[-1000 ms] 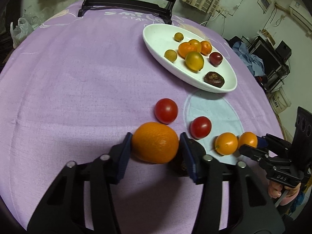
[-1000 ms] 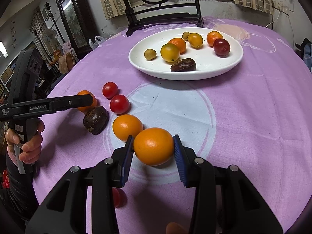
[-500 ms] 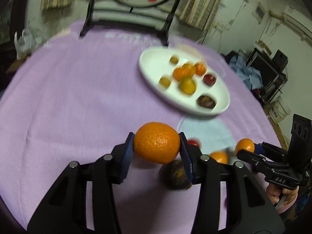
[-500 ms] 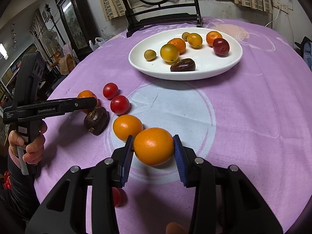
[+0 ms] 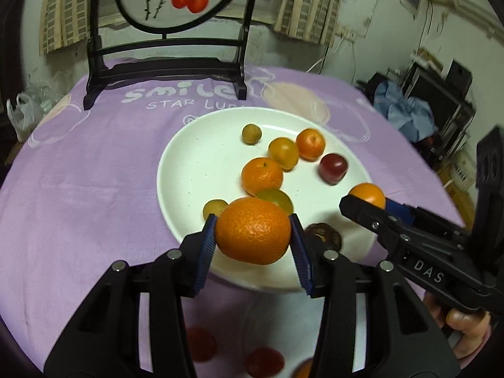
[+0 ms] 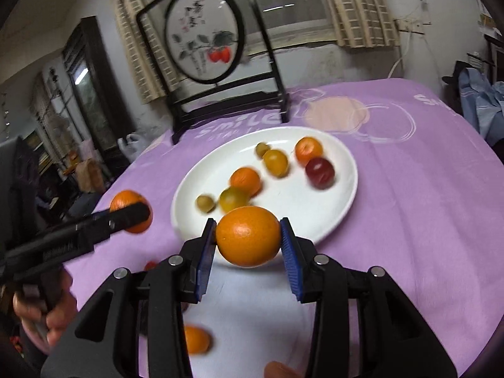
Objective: Organize fruits
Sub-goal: 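Carry both citrus fruits into the white plate and open both tools, then grasp a red cherry tomato with the right tool while the left tool grasps a dark brown fruit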
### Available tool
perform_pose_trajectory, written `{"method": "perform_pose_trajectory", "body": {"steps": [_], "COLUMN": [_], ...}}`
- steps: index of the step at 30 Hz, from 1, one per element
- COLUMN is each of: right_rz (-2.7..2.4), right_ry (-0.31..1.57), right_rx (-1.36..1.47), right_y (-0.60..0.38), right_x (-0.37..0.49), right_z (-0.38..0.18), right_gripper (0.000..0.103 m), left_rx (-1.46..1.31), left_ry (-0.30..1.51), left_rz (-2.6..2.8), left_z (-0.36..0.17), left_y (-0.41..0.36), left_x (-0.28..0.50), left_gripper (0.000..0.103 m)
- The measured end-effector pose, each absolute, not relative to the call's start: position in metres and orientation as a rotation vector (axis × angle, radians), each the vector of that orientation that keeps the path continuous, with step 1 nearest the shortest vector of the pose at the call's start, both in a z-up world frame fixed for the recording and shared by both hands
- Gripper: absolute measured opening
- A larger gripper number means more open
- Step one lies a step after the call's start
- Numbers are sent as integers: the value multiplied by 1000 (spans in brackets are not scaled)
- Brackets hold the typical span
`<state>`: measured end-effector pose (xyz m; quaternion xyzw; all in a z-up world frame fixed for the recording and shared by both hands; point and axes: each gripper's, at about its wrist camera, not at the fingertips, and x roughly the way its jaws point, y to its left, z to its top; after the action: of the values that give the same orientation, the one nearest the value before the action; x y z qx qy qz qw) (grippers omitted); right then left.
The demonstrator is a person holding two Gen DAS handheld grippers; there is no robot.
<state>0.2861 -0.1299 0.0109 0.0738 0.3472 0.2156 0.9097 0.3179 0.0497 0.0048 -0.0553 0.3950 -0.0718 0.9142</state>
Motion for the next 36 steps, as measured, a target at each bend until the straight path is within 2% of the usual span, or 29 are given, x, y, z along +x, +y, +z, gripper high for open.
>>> {"method": "perform_pose_trajectory", "body": {"steps": [7,8,9,11,14,17,22,27,36], "right_rz": [395,392,390,386,375,386,395,448,580], "right_ry": [791,795,802,810,813,767,689,705,742], "right_rx": [130,129,128,132,130,130,126,125,-8], "right_y": [-122,-122,-123,-124,-126,-130,-138,-137,-114], "right_x": [331,332,336,339,338,325,295,268,186], "right_z": [-12,-13,-16,-18,-19,-7,10,7,-1], "right_gripper": [41,41,41,41,47,55,61,62,62], "left_rx": [-76,-67,-62,-51,-11,0,18,86,-175], "left_ry": [843,848,840,787,708,675,670,616,680], "left_rz": [-124,-114,-107,-77,-35,-22,0,72,108], "left_z": [-3,-3,0,10,26,32,34,41,44], "left_y": [47,47,47,48,50,52,54,61,114], "left_x": [325,324,321,308,286,268,252,242,245], "left_gripper": [48,52,71,90,97,98,98,101,101]}}
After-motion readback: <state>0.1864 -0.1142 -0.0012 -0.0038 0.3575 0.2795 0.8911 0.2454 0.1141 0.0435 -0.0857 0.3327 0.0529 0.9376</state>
